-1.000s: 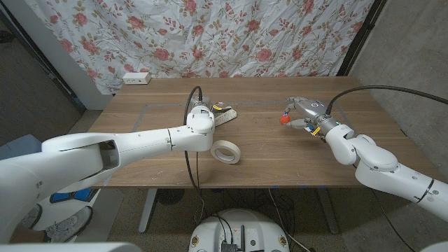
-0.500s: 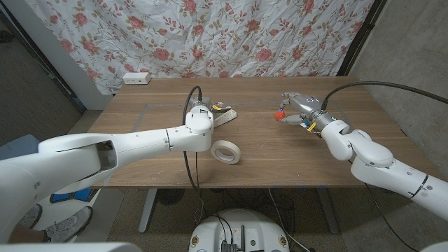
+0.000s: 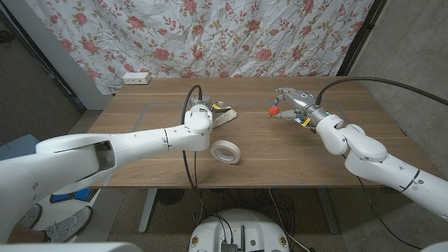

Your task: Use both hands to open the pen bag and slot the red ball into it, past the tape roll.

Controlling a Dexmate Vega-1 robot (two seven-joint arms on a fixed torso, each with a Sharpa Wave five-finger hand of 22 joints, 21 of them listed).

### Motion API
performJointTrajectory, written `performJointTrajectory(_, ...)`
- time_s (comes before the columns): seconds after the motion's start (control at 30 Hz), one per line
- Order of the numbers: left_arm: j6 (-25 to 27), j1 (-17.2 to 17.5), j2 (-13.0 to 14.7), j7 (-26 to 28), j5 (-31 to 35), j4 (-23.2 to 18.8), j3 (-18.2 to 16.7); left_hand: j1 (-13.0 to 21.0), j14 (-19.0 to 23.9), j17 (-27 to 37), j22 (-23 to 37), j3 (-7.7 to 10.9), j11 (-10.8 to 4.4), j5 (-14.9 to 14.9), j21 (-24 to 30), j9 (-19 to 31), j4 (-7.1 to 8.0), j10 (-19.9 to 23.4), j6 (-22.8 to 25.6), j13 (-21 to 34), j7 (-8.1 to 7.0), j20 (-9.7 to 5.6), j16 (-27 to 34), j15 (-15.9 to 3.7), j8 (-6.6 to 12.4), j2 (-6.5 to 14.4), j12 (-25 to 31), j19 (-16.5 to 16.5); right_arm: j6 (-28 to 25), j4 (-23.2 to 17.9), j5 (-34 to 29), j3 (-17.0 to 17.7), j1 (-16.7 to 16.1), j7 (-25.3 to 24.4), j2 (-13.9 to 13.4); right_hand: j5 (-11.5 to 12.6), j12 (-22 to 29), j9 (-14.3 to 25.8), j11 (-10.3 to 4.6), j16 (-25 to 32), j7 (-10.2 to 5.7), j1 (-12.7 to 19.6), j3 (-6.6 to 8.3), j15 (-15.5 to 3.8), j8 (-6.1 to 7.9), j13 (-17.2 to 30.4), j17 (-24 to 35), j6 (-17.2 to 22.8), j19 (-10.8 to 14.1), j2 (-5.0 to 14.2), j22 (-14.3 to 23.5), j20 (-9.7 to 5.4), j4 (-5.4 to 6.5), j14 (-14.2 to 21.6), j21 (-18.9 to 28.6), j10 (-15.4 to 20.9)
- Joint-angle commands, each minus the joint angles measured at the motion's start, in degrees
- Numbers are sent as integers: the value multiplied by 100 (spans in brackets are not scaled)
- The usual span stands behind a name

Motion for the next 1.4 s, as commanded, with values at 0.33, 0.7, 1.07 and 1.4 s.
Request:
performJointTrajectory(0.33, -260, 249, 42, -270, 380, -18, -322, -47, -27, 31, 15, -49, 10, -6, 7, 5, 3, -55, -85, 17, -12, -21, -7, -104, 5, -40, 0, -51, 445, 296, -143, -324, 655, 296, 482, 34, -13, 18, 9, -16, -187, -17, -24, 48, 50, 15, 22, 123, -12, 29, 8, 33, 0, -27, -6, -31)
performJointTrajectory(0.7, -257, 378, 95, -438, 591, -140, -418, -52, -43, 31, 14, -78, -7, -12, 10, 2, 0, -70, -146, 16, -5, -25, -3, -100, 7, -41, 7, -64, 704, 550, -127, -484, 963, 408, 704, 35, -18, 11, 16, -18, -187, -32, -33, 70, 39, 16, 25, 106, -24, 29, 8, 46, 6, -26, -6, -50)
performJointTrajectory(1.07, -316, 505, 117, -546, 762, -192, -534, -59, -60, 31, 14, -107, 10, -18, 10, 0, 0, -93, -208, 16, 5, -27, 0, -96, 9, -43, 9, -82, 845, 749, -190, -677, 1257, 558, 927, 38, -25, 3, 24, -34, -188, -40, -40, 77, 26, 16, 28, 86, -45, 28, 8, 53, 7, -61, -9, -76)
performJointTrajectory(1.4, -462, 597, 122, -649, 916, -202, -645, -67, -82, 31, 13, -132, 10, -22, 8, -1, 1, -116, -250, 17, 7, -19, -1, -89, 14, -42, 9, -104, 1036, 968, -283, -868, 1541, 634, 1125, 40, -25, -5, 25, -37, -187, -47, -47, 98, 12, 16, 30, 64, -57, 21, 9, 57, 5, -65, -10, -85)
